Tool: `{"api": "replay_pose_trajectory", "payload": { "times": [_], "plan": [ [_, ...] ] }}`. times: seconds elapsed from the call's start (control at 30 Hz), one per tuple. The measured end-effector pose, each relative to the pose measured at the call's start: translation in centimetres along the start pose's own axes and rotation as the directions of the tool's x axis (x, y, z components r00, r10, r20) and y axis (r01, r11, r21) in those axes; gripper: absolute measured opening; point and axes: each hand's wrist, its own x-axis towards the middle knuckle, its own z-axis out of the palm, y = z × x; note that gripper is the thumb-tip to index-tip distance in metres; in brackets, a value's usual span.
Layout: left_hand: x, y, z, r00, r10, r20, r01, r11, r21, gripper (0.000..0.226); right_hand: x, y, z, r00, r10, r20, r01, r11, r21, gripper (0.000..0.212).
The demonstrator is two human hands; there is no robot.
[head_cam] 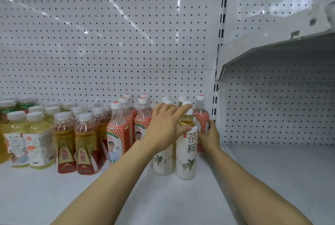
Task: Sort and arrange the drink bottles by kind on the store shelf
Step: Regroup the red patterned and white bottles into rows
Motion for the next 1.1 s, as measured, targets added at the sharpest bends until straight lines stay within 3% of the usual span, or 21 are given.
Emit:
{"api": "replay_pose_trajectory", "payload": {
  "times": [0.17, 0.43, 0.57, 0.67, 0.8, 0.93, 1.03, 1.1],
  "plan": [
    [0.0, 0.1, 0.1, 1.0, 0.004, 0.003, -0.004, 1.0, -0.011, 0.066, -3.4, -1.6, -1.6, 0.996, 0.0, -0.087, 0.001, 1.0, 0.009, 0.063],
    [-0.2, 0.2, -0.7, 0.999, 0.042, 0.019, -0.041, 0.998, -0.054, 0.067, -10.3, -4.6, -3.3, 0.99, -0.03, -0.138, 0.042, 0.995, 0.085, 0.065],
    [-1.9, -1.6, -2.2, 0.995, 0.095, -0.04, -0.098, 0.993, -0.069, 0.072, -13.8, -5.7, -4.3, 0.985, -0.057, -0.161, 0.076, 0.99, 0.118, 0.068],
    [-4.0, -4.3, -3.2, 0.992, 0.023, -0.12, -0.031, 0.997, -0.064, 0.079, -16.8, -6.1, -4.3, 0.994, -0.047, -0.096, 0.061, 0.988, 0.141, 0.063],
    [-5.7, -8.0, -4.6, 0.97, -0.165, -0.18, 0.15, 0.985, -0.09, 0.085, -20.1, -6.5, -1.8, 0.995, -0.015, 0.103, -0.004, 0.983, 0.183, 0.066],
    [-6.9, -11.6, -6.0, 0.947, -0.315, -0.061, 0.301, 0.939, -0.167, 0.093, -20.9, -6.5, 3.2, 0.968, 0.011, 0.25, -0.052, 0.986, 0.156, 0.069],
    [-7.8, -12.6, -6.5, 0.94, -0.329, 0.095, 0.342, 0.879, -0.333, 0.103, -20.4, -6.6, 6.3, 0.957, 0.026, 0.288, -0.06, 0.992, 0.109, 0.069],
    [-8.3, -12.3, -6.2, 0.934, -0.34, 0.112, 0.357, 0.852, -0.383, 0.11, -20.0, -6.9, 7.7, 0.95, 0.029, 0.311, -0.063, 0.993, 0.1, 0.07]
  ]
}}
